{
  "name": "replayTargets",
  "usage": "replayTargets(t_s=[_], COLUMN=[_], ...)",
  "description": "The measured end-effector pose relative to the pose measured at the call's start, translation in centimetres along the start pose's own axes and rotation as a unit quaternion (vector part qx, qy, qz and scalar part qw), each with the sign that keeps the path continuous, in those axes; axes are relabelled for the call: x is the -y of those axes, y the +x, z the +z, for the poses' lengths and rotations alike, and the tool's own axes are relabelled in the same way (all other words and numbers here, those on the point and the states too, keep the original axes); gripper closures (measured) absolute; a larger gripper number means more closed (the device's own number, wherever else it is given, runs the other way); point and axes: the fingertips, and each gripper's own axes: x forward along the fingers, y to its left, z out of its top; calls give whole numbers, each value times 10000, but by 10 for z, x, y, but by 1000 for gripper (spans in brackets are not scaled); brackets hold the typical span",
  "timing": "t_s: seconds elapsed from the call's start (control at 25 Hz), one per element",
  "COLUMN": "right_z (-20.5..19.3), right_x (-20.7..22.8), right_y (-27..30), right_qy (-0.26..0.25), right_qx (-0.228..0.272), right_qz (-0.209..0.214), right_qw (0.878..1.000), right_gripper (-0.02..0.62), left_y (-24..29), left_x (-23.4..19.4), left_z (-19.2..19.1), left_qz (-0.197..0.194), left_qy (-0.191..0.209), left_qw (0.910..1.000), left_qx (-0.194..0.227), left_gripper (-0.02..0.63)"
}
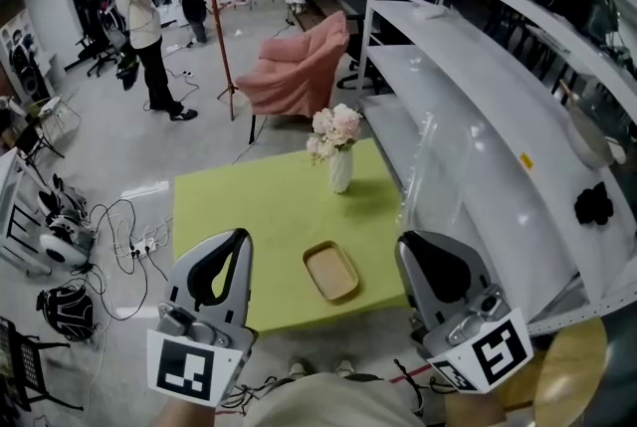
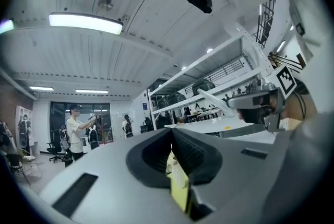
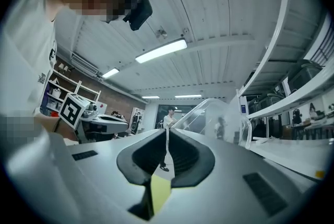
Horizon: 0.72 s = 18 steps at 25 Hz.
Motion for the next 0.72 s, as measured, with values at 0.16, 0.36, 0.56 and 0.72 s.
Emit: replayTargets(t_s=[0.16, 0.36, 0.56, 0.72], right_z=[-20, -51, -82, -97], right_x=[-7, -17, -28, -35], right_y=[1, 3, 5, 4], right_qy=[23, 128, 249, 311], right_qx=[-284, -650, -989, -1159], right_qz=[90, 219, 295, 379], right_qw=[9996, 9976, 9943, 9921], right_gripper=[572, 572, 572, 572], left_y=[-2, 0, -1, -3], left_x=[7, 17, 20, 21], left_z=[-17, -43, -61, -69], left_qz=[-80, -184, -204, -195], left_qy=[16, 21, -79, -178], left_qw=[9999, 9993, 9988, 9983], left_qx=[-126, -317, -441, -521], left_gripper=[598, 598, 598, 598])
